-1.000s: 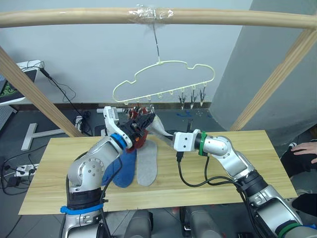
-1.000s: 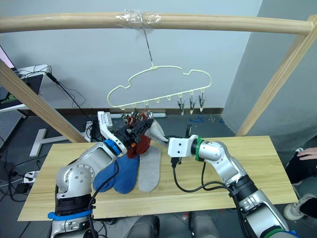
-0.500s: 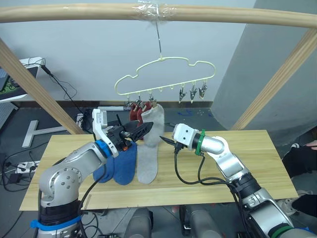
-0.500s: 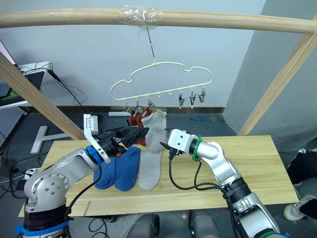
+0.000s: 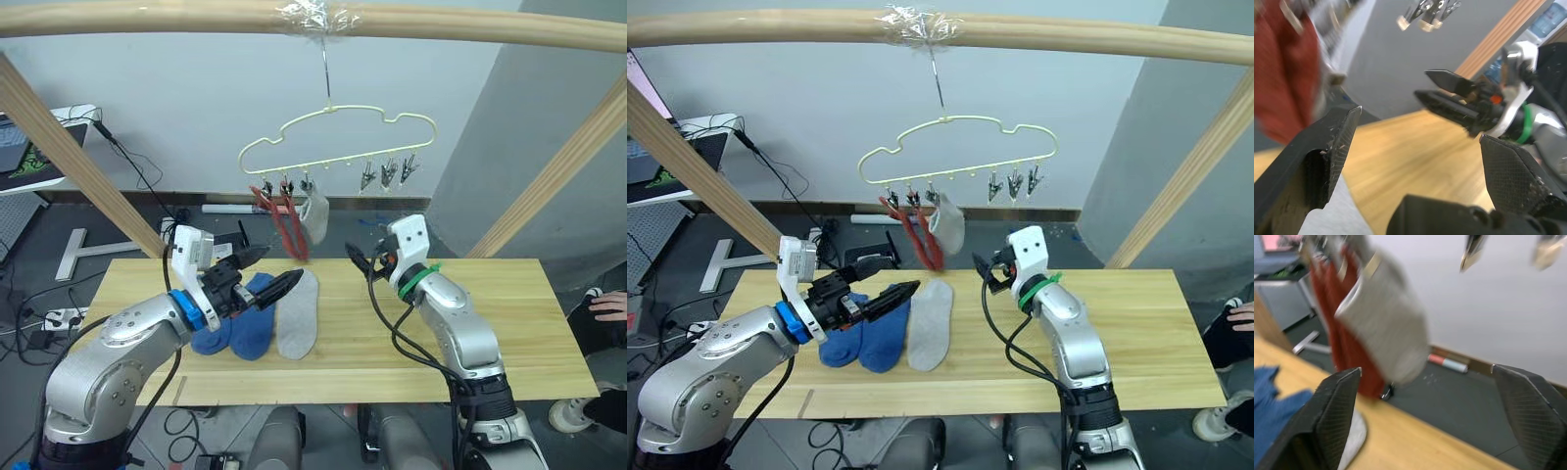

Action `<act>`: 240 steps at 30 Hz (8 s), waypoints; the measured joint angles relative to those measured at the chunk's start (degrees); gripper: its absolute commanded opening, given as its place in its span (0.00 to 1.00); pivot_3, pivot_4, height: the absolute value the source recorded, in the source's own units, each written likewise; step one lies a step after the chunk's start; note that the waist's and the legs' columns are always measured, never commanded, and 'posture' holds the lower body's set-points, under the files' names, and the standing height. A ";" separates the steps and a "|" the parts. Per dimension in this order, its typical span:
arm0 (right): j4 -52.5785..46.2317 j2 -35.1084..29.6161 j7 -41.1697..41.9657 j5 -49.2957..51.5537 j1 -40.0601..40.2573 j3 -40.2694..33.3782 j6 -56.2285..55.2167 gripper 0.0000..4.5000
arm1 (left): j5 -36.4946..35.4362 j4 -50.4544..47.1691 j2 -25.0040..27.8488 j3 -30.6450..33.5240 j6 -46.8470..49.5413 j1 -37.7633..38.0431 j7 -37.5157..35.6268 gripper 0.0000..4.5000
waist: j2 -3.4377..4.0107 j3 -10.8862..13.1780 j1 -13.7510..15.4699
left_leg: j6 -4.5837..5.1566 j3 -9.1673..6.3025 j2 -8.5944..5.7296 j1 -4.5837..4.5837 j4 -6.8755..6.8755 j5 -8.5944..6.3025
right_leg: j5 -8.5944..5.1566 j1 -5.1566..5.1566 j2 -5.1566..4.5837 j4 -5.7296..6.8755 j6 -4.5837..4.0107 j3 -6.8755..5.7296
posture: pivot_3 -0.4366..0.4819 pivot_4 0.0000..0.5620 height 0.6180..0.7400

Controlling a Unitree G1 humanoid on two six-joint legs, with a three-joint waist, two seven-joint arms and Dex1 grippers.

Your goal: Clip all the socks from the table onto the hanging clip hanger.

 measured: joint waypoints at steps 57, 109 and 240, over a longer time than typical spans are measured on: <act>16.18 5.95 -9.49 0.50 -19.43 0.21 -6.73 0.50 | 6.66 3.30 -2.63 -2.58 -10.00 -13.47 -0.94 1.00 | -0.02 -0.01 -0.25 | 0.05 0.31 0.05 0.00 0.04 0.00 | 0.21 -0.03 0.07 0.21 -0.32 -0.05 | 0.58 0.37 1.00; 17.62 1.63 -5.68 4.18 -20.89 -1.80 -5.06 0.00 | 27.85 29.83 -11.92 -17.83 -17.43 -5.47 7.15 1.00 | 0.02 -0.02 -0.17 | 0.11 0.32 0.05 0.09 0.11 0.01 | 0.21 0.00 0.08 0.37 -0.33 -0.07 | 0.53 0.44 1.00; 8.83 -0.60 -13.26 40.19 -29.82 -27.39 48.15 0.00 | 14.58 24.73 -23.66 -13.71 -11.00 -11.51 -6.82 0.00 | 0.00 -0.10 -1.85 | 0.22 0.30 -0.05 0.07 0.21 0.04 | 0.06 0.02 0.07 0.64 -0.07 -0.07 | 0.46 0.39 1.00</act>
